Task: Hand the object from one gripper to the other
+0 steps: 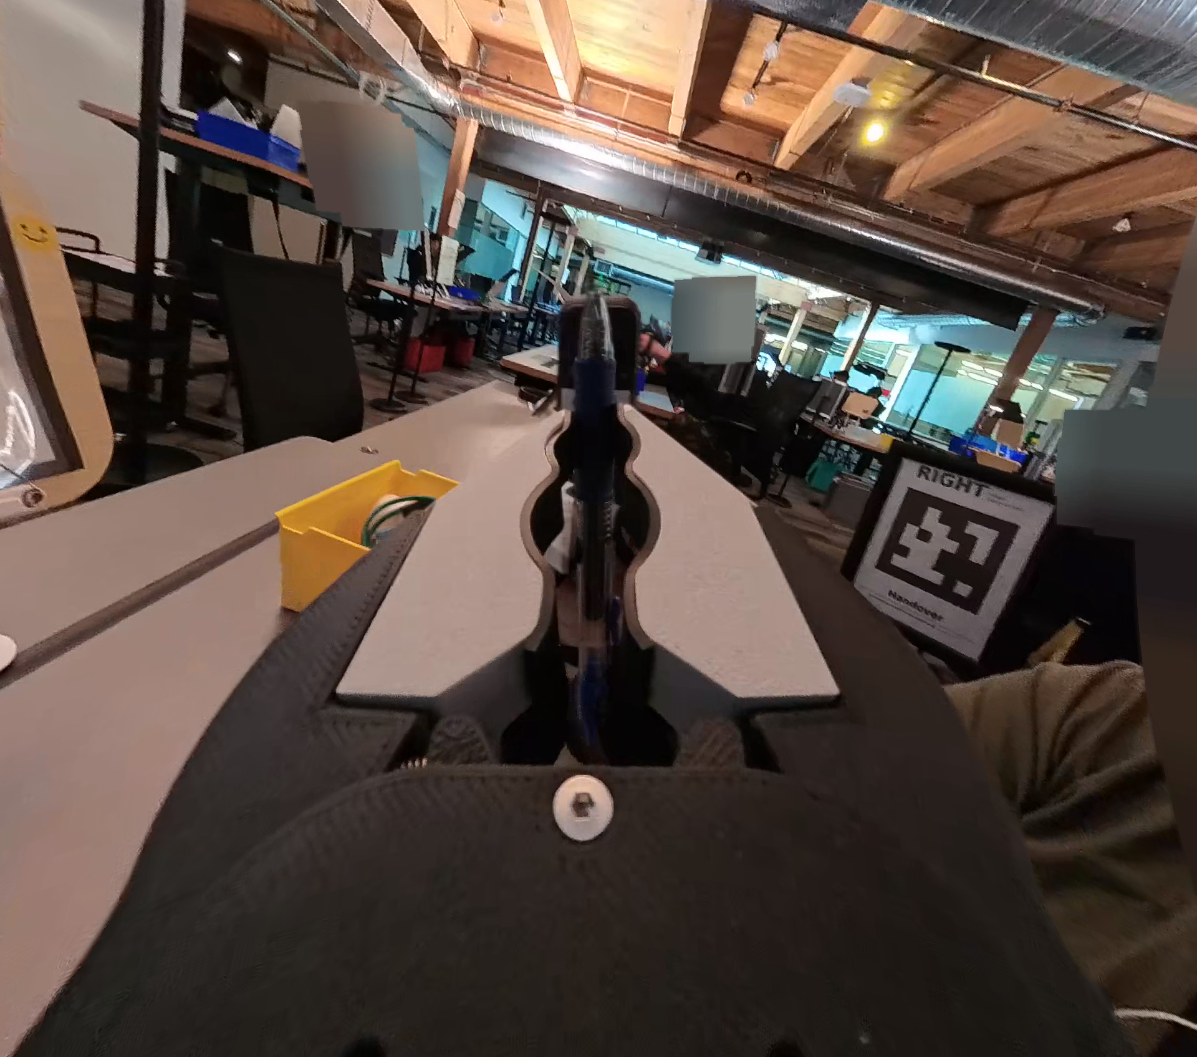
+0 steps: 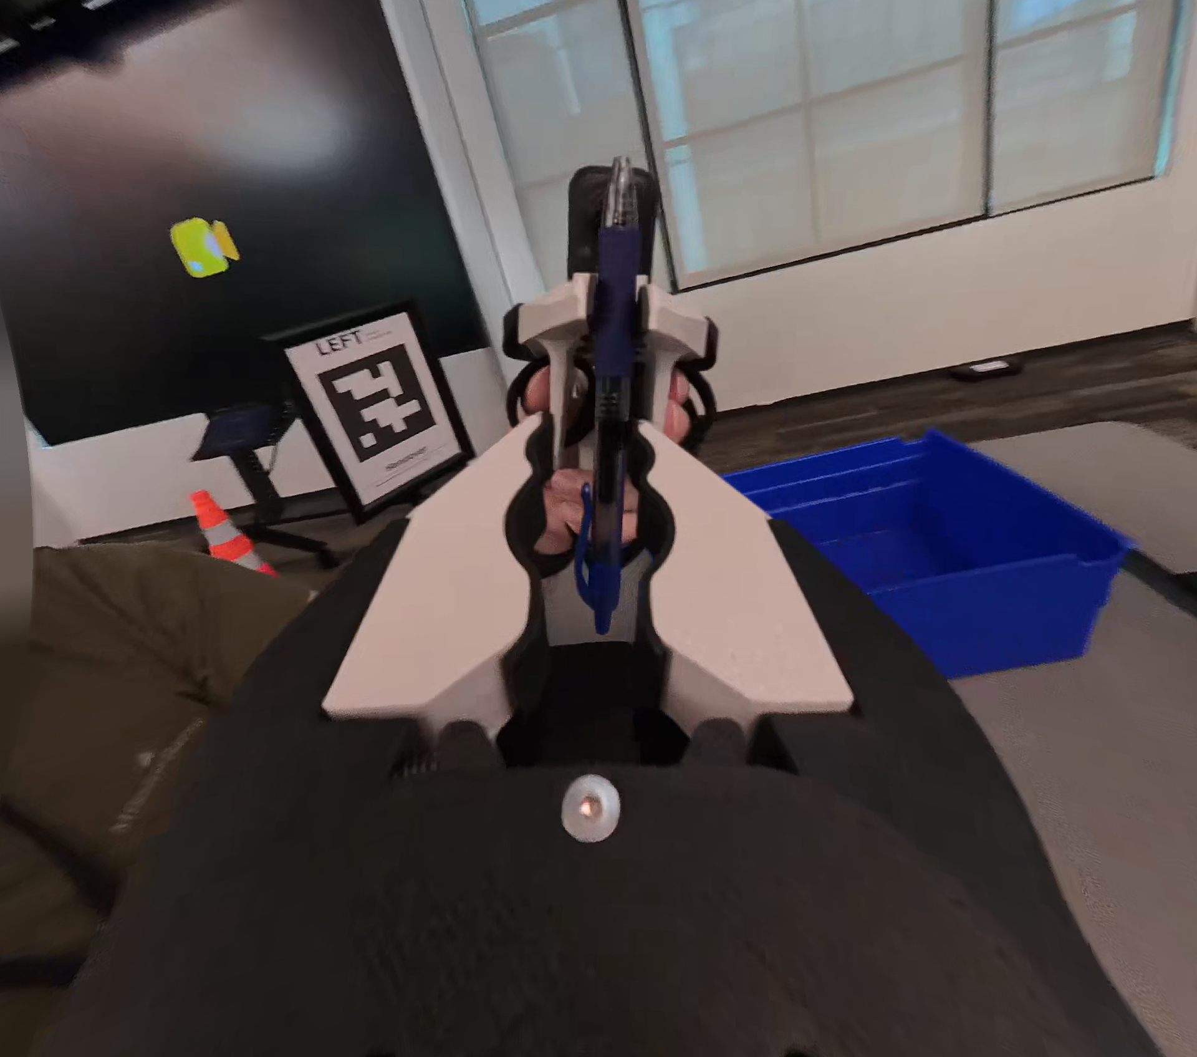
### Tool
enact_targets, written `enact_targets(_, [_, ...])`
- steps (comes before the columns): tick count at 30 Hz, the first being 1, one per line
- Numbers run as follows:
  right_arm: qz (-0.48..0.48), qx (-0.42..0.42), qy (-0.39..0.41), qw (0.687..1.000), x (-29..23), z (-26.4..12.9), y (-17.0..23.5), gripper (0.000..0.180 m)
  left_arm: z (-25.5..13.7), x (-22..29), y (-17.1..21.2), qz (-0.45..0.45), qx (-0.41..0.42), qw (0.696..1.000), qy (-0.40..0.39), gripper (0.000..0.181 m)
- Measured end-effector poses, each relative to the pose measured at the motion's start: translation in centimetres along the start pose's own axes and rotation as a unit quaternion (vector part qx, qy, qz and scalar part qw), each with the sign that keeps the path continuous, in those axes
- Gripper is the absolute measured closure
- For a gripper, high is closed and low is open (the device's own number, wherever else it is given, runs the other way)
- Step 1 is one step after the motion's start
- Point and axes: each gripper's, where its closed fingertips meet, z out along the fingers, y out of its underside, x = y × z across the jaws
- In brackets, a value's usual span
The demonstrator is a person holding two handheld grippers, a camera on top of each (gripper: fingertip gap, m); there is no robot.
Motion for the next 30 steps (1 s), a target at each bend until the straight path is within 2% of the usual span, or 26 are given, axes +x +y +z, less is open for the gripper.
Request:
enact_targets(1, [0.013, -0.002, 0.000, 1.000, 0.2, 0.1, 0.2, 0.171, 0.1, 0.2, 0.2, -0.004, -0.006, 1.000, 0.010, 0.163])
enact_targets(4, [0.105, -0.012, -0.008, 0.994, 1.1, -0.1, 0.7, 0.172, 0.0, -0.8, 0.1, -0.016, -0.005, 1.000, -0.003, 0.138])
enact_targets(5, [0.160, 0.003, -0.011, 0.987, 1.8, -0.4, 0.5, 0.172, -0.2, -1.4, -0.3, -0.010, 0.002, 1.000, -0.018, 0.120])
enact_targets(7, [0.289, 0.064, -0.041, 0.954, 3.3, -1.3, -0.4, 0.173, -1.1, -1.9, -1.2, 0.051, 0.013, 0.998, -0.040, 0.117])
enact_targets(9, [0.404, 0.107, -0.079, 0.905, 5.1, -2.3, -0.4, 0.173, -1.8, -1.9, -1.3, 0.148, 0.003, 0.987, -0.055, 0.117])
enact_targets(11, [0.468, 0.132, -0.114, 0.866, 6.7, -3.1, 0.2, 0.173, -2.3, -1.1, 0.1, 0.240, -0.032, 0.970, -0.030, 0.116])
enact_targets(13, [0.508, 0.138, -0.131, 0.840, 7.9, -3.4, 1.1, 0.173, -2.6, -1.5, 1.8, 0.326, -0.074, 0.942, -0.034, 0.105])
enact_targets(16, [0.546, 0.145, -0.150, 0.812, 8.8, -3.6, 1.7, 0.173, -2.7, -4.1, 4.7, 0.441, -0.164, 0.878, -0.090, 0.111])
enact_targets(18, [0.556, 0.144, -0.161, 0.803, 8.7, -3.6, 1.8, 0.173, -2.3, -4.9, 6.3, 0.480, -0.203, 0.847, -0.106, 0.126])
enact_targets(24, [0.562, 0.139, -0.165, 0.798, 8.3, -3.2, 1.9, 0.173, -0.2, -6.3, 8.2, 0.589, -0.240, 0.756, -0.153, 0.133])
enact_targets(27, [0.564, 0.137, -0.168, 0.797, 8.2, -3.1, 2.0, 0.173, 0.4, -6.2, 7.9, 0.626, -0.219, 0.730, -0.166, 0.149])
enact_targets(30, [0.571, 0.145, -0.174, 0.789, 8.3, -3.0, 1.9, 0.173, 0.6, -6.3, 7.5, 0.648, -0.204, 0.712, -0.178, 0.155])
